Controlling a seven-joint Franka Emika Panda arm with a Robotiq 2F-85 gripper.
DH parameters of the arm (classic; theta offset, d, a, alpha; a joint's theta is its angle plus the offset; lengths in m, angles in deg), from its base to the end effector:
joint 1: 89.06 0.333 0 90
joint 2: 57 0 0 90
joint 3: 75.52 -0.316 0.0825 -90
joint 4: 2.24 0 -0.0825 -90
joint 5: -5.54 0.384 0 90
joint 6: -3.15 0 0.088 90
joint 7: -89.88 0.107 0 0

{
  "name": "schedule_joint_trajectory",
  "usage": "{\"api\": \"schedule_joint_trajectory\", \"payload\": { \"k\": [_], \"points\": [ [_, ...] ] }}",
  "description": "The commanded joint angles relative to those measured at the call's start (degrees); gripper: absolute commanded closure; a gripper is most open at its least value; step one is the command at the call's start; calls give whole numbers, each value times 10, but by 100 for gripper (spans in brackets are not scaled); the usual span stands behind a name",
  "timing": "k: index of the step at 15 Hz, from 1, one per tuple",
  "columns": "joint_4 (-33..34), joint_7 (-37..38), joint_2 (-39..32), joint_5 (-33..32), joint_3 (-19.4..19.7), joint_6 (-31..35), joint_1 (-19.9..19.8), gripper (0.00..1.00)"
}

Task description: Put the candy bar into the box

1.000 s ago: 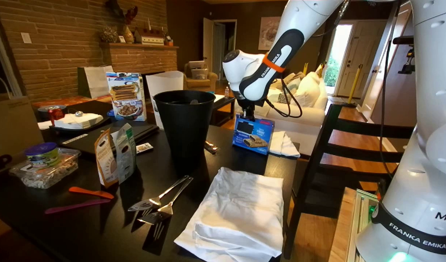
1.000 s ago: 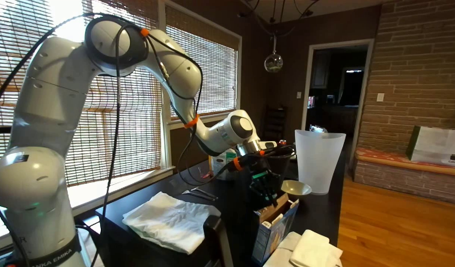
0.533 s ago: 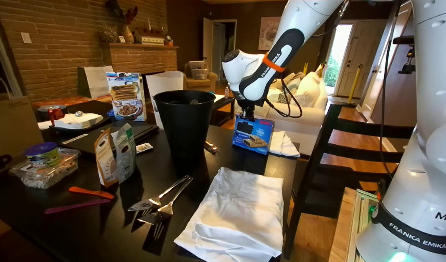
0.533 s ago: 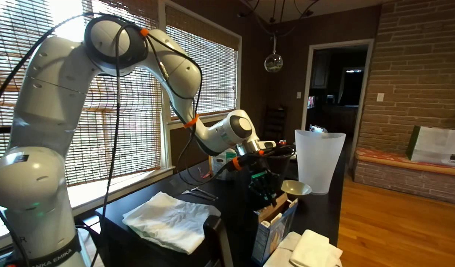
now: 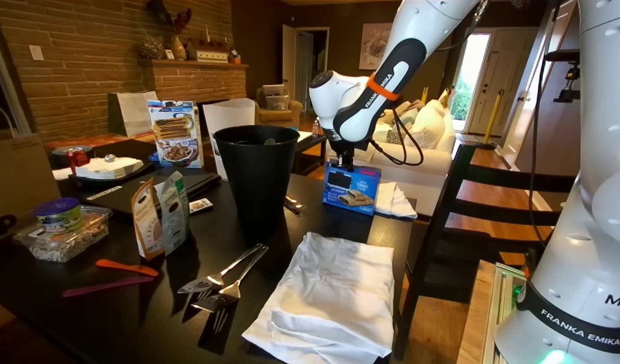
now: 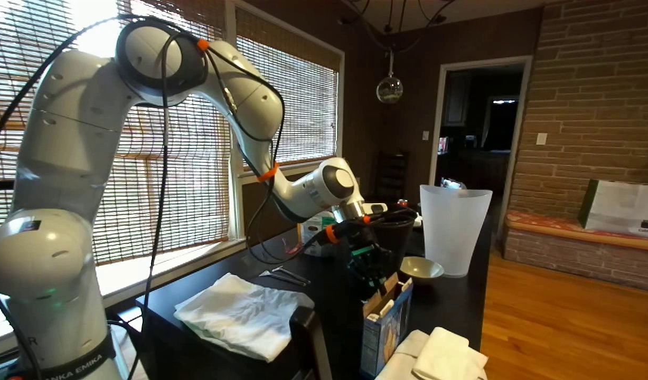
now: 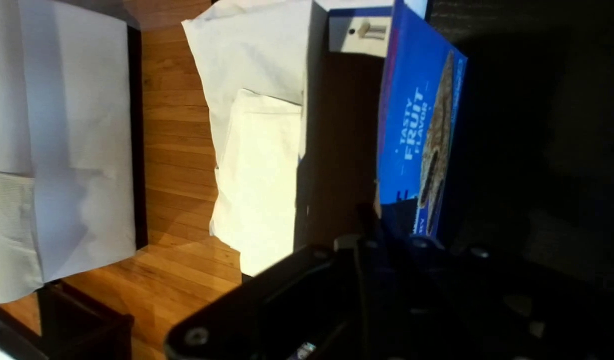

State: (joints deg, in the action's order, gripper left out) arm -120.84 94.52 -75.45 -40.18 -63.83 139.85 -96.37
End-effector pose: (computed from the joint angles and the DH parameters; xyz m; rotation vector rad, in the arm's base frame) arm 0.5566 -0.1960 0.2804 2.5324 0.2519 -0.1184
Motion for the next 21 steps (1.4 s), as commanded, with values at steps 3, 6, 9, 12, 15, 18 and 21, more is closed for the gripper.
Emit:
{"api": "schedule_joint_trajectory", "payload": {
  "k": [3, 6, 9, 12, 15, 18, 21],
  "points": [
    [-27, -14, 25, 9, -5, 3, -5, 48],
    [-30, -13, 26, 8, -5, 3, -4, 28],
    [-34, -15, 27, 9, -6, 2, -5, 7],
    [-32, -14, 27, 9, -6, 3, -5, 0],
    [-29, -15, 28, 11, -5, 3, -6, 0],
    [-21, -23, 33, 19, -6, 1, -10, 0],
    [-11, -30, 43, 31, -5, 0, -14, 0]
  ]
}}
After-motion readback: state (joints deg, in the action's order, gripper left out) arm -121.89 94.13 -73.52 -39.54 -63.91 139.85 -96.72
